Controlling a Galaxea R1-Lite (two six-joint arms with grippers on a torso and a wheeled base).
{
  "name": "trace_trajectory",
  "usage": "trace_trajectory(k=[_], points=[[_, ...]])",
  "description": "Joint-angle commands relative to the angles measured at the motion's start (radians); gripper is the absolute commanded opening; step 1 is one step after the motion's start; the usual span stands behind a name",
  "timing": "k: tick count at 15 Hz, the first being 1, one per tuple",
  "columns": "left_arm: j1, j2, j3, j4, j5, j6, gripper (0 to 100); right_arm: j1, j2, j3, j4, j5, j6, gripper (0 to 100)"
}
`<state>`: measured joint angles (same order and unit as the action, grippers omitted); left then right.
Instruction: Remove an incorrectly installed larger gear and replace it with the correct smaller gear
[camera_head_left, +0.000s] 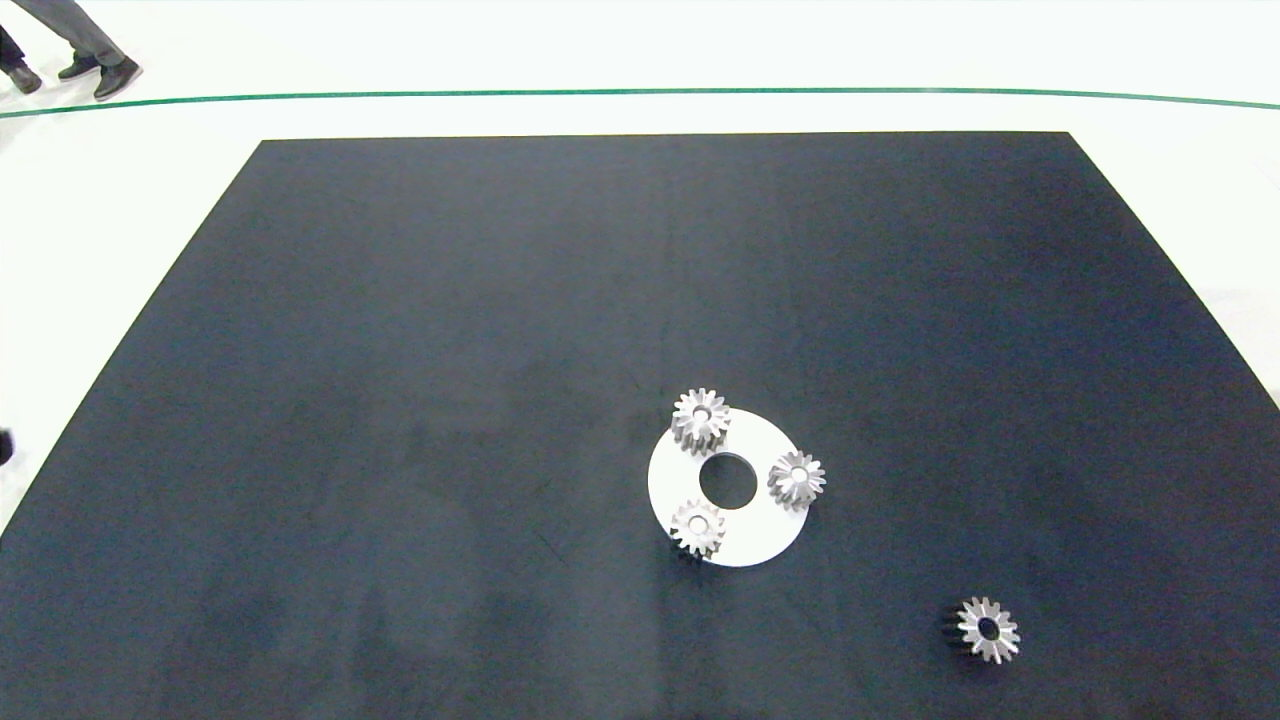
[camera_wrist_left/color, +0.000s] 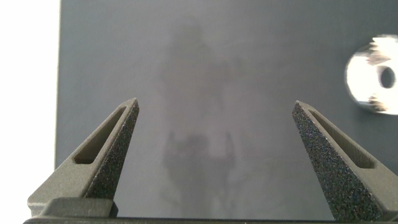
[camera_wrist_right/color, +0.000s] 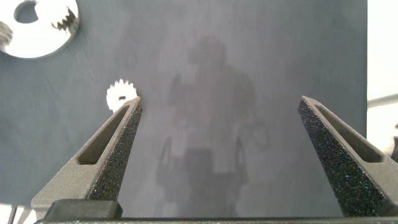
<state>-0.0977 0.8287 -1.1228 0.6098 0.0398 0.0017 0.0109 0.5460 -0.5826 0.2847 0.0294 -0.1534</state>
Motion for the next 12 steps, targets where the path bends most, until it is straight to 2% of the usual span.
trace_trajectory(k=[1, 2, 3, 4, 5, 6, 9, 10, 12], points=[[-0.251, 0.391, -0.322, 0.143, 0.057, 0.0, 100, 0.066, 0.232, -0.235, 0.088, -0.006, -0.051, 100], [-0.284, 0.467, -0.377, 0.162, 0.083, 0.0, 100, 0.067, 0.296, -0.312, 0.166, -0.009, -0.103, 100], [-0.306, 0.53, -0.422, 0.177, 0.089, 0.0, 100, 0.067, 0.348, -0.372, 0.228, -0.008, -0.123, 100], [-0.336, 0.602, -0.468, 0.191, 0.098, 0.001, 100, 0.067, 0.393, -0.408, 0.272, -0.008, -0.123, 100], [-0.358, 0.645, -0.499, 0.205, 0.106, 0.001, 100, 0.069, 0.416, -0.419, 0.286, -0.006, -0.124, 100], [-0.387, 0.719, -0.558, 0.237, 0.12, 0.001, 100, 0.07, 0.448, -0.428, 0.278, 0.003, -0.123, 100], [-0.464, 0.822, -0.655, 0.26, 0.189, 0.003, 100, 0.097, 0.496, -0.477, 0.248, 0.011, -0.115, 100], [-0.496, 0.848, -0.675, 0.26, 0.198, 0.003, 100, 0.101, 0.496, -0.476, 0.234, 0.011, -0.114, 100], [-0.539, 0.885, -0.697, 0.258, 0.2, 0.003, 100, 0.098, 0.506, -0.476, 0.209, 0.011, -0.112, 100]])
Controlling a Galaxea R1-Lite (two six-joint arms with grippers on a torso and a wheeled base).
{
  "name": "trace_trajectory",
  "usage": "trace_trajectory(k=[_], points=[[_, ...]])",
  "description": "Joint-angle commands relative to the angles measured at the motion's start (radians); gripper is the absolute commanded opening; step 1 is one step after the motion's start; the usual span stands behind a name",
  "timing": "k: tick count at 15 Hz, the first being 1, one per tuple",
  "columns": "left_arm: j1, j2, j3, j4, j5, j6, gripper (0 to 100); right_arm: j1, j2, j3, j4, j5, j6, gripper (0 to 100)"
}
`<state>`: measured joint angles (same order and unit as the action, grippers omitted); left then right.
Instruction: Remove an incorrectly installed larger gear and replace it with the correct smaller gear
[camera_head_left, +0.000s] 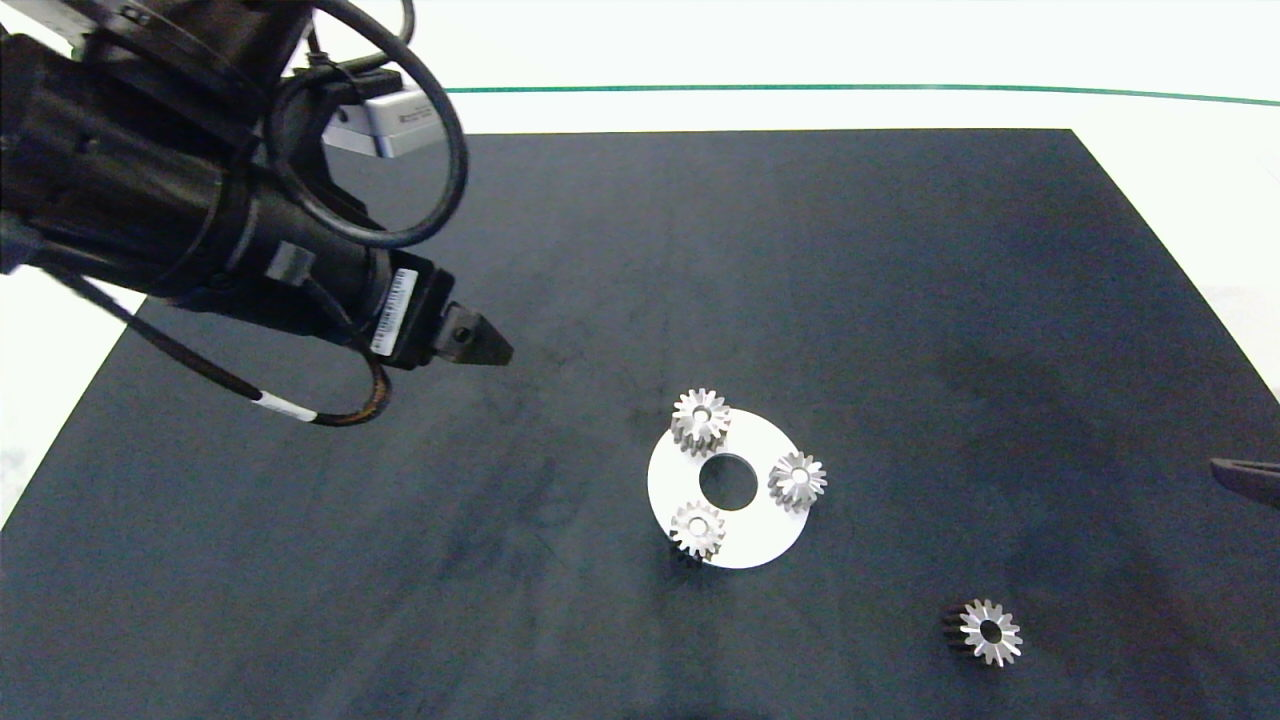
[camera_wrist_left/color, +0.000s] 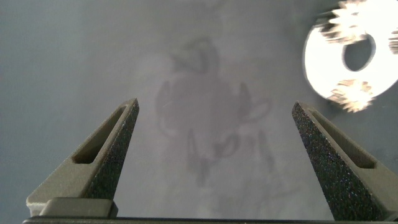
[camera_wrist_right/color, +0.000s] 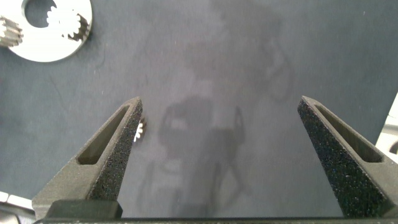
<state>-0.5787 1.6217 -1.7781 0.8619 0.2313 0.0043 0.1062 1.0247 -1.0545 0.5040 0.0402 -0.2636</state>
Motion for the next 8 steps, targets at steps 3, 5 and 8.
trace_trajectory(k=[3, 5, 8], points=[[-0.112, 0.158, -0.047, -0.003, 0.079, 0.002, 100, 0.003, 0.034, -0.001, -0.03, 0.001, -0.002, 100], [-0.135, 0.176, -0.047, -0.015, 0.103, 0.003, 100, 0.004, 0.031, 0.001, -0.032, 0.013, -0.002, 100], [-0.219, 0.233, -0.047, -0.027, 0.141, 0.019, 100, 0.009, 0.008, 0.002, -0.032, 0.04, -0.003, 100]])
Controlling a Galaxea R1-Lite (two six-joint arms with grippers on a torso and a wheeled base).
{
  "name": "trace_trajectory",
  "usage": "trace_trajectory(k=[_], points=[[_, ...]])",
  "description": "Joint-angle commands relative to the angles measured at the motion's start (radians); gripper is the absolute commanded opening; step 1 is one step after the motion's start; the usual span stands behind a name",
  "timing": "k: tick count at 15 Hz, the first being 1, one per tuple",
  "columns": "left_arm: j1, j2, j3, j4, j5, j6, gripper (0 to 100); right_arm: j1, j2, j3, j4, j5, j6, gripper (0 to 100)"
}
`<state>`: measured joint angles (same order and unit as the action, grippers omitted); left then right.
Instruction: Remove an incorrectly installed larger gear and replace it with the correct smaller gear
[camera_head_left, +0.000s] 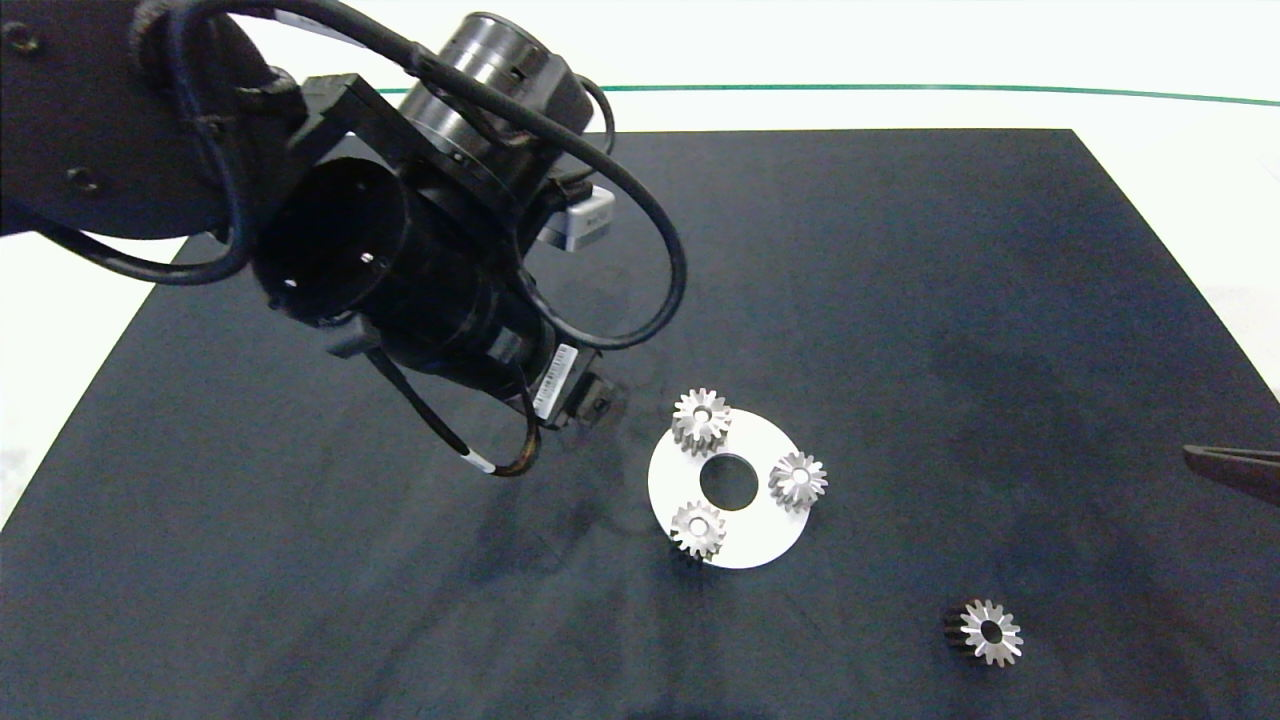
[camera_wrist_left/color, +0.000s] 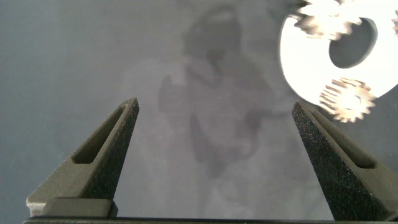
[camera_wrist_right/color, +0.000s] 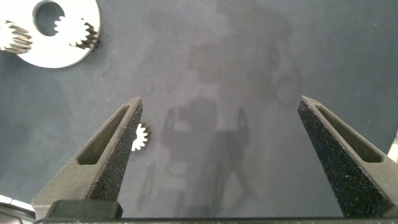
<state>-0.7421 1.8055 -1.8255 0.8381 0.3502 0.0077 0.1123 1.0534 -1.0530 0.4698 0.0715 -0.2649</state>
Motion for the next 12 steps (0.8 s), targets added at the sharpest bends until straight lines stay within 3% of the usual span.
trace_trajectory(k=[1, 4, 7, 8, 9, 11, 12], points=[[-0.069, 0.058, 0.0, -0.011, 0.027, 0.049, 100, 0.001, -0.024, 0.001, 0.003, 0.014, -0.002, 100], [-0.118, 0.117, -0.04, -0.017, 0.027, 0.095, 100, 0.001, -0.027, 0.002, 0.003, 0.025, -0.002, 100], [-0.117, 0.209, -0.172, -0.011, 0.026, 0.117, 100, 0.001, -0.029, 0.002, 0.003, 0.031, -0.002, 100], [-0.117, 0.242, -0.174, 0.006, 0.027, 0.132, 100, 0.001, -0.029, 0.004, 0.003, 0.031, -0.002, 100], [-0.115, 0.262, -0.174, 0.033, 0.026, 0.138, 100, 0.003, -0.029, 0.007, 0.003, 0.031, -0.002, 100], [-0.118, 0.336, -0.174, 0.177, 0.027, 0.133, 100, 0.001, -0.029, 0.008, 0.003, 0.034, -0.002, 100], [-0.118, 0.357, -0.174, 0.188, 0.027, 0.133, 100, 0.001, -0.029, 0.008, 0.003, 0.036, -0.002, 100]])
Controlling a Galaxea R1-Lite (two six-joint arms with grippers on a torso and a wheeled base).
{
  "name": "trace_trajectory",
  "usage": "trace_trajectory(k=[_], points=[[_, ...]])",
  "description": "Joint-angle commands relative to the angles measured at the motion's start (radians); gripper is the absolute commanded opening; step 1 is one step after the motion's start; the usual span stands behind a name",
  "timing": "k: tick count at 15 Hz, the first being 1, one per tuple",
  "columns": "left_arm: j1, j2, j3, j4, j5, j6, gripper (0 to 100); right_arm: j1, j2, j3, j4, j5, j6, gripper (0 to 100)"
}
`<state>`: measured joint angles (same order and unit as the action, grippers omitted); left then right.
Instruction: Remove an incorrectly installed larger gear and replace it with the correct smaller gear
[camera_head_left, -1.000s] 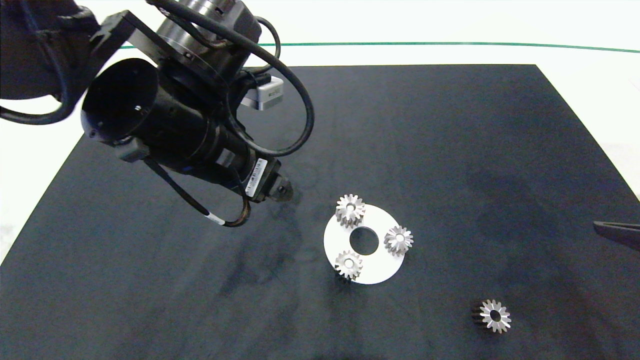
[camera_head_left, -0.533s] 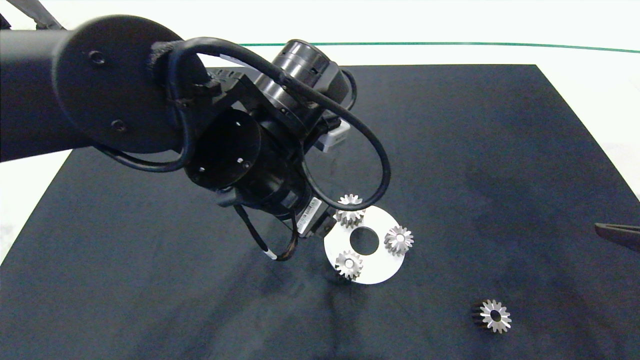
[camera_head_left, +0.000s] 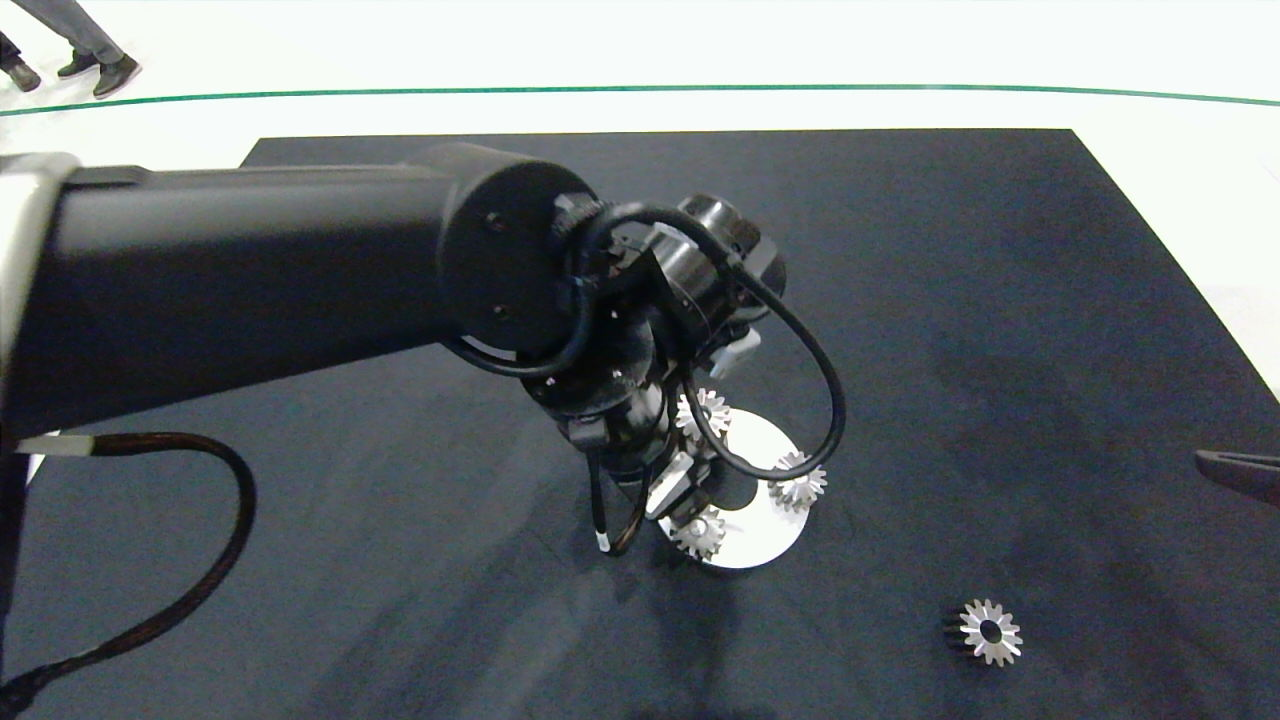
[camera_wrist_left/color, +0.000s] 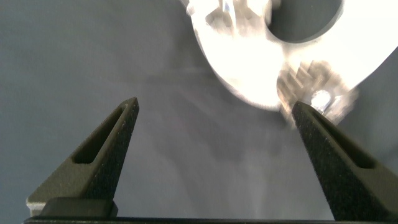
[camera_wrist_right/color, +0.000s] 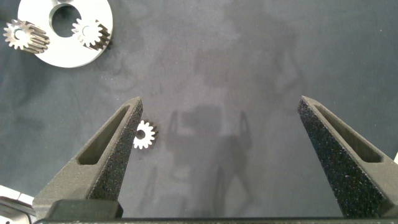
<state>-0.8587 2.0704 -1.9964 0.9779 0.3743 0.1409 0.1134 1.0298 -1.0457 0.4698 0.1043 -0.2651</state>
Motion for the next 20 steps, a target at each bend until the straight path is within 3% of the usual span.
trace_trajectory(k=[1, 6, 7, 9, 10, 13, 16, 18, 20], points=[[-0.002, 0.108, -0.004, 0.045, 0.003, 0.006, 100, 0.0, -0.007, 0.001, 0.003, 0.005, -0.002, 100], [-0.003, 0.085, -0.004, 0.05, 0.003, -0.012, 100, 0.0, -0.007, 0.003, 0.003, 0.006, -0.003, 100], [-0.011, 0.068, -0.004, 0.051, 0.003, -0.037, 100, 0.0, -0.01, 0.006, 0.003, 0.005, -0.005, 100], [-0.057, 0.02, -0.004, 0.054, 0.003, -0.136, 100, 0.0, -0.02, 0.01, 0.003, 0.005, -0.005, 100], [-0.075, -0.004, -0.004, 0.073, 0.003, -0.162, 100, 0.002, -0.025, 0.013, 0.003, 0.006, -0.006, 100], [-0.069, -0.046, -0.004, 0.116, 0.005, -0.172, 100, 0.003, -0.053, 0.015, 0.004, 0.025, -0.013, 100], [-0.066, -0.138, -0.004, 0.101, 0.009, -0.221, 100, 0.003, -0.062, 0.018, 0.003, 0.025, -0.013, 100], [-0.063, -0.182, -0.004, -0.041, 0.008, -0.221, 100, 0.003, -0.07, 0.018, 0.003, 0.025, -0.014, 100], [-0.065, -0.177, 0.057, -0.183, 0.008, -0.225, 100, 0.005, -0.076, 0.02, 0.004, 0.025, -0.014, 100]])
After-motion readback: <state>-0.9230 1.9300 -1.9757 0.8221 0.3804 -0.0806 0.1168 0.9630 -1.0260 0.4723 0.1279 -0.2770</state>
